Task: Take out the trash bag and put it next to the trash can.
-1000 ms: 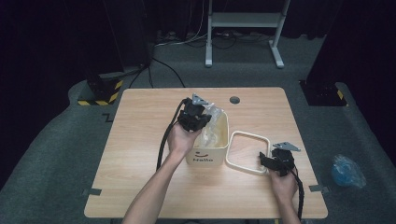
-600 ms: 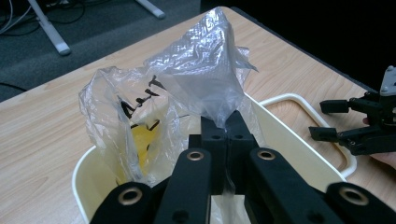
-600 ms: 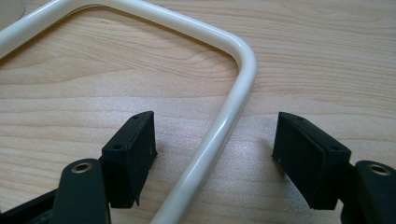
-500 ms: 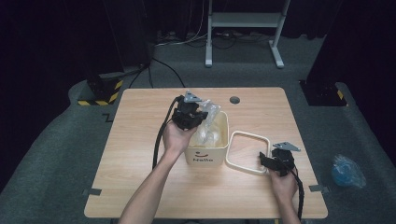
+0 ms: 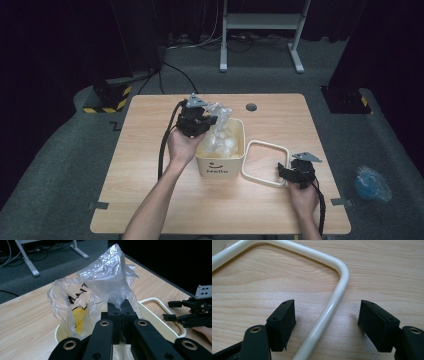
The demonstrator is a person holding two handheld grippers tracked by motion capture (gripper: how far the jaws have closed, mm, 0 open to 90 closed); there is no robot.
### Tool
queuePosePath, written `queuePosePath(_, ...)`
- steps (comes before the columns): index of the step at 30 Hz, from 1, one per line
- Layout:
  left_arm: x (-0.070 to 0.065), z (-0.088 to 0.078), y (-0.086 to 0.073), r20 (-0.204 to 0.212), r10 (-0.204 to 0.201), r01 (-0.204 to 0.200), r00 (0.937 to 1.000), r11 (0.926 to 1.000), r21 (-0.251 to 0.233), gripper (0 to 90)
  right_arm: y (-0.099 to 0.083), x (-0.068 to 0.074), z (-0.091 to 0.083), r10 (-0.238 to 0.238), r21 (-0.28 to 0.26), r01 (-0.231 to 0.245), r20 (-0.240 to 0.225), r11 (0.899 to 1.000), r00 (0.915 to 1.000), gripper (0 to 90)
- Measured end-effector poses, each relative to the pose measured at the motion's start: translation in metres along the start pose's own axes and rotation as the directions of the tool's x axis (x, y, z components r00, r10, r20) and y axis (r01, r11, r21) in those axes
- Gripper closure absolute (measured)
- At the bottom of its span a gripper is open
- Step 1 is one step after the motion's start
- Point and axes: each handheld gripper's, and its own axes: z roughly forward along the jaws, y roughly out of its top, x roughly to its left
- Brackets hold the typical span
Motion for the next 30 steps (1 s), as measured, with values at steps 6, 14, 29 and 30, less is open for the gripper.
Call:
queuePosePath(6,0.003,-0.006,0.001,0.005,-0.012,0.012,0.9999,0.9998,-0.019,89.2,0.000,0.000,0.000,0.000,0.000,0.000,0.000,1.000,1.0000,29.5)
queuePosePath(14,0.007,-0.013,0.001,0.006,-0.027,0.027,0.9996,0.9989,-0.039,89.3,0.000,0.000,0.000,0.000,0.000,0.000,0.000,1.000,1.0000,29.5)
queuePosePath(29,0.015,-0.026,-0.001,-0.006,-0.053,0.053,0.9986,0.9962,-0.070,89.3,0.000,0.000,0.000,-0.001,0.000,0.001,0.000,1.000,1.0000,29.5)
queuePosePath(30,0.016,-0.027,-0.001,-0.003,-0.058,0.058,0.9983,0.9958,-0.072,89.3,0.000,0.000,0.000,-0.002,-0.002,0.002,0.000,1.000,1.0000,29.5)
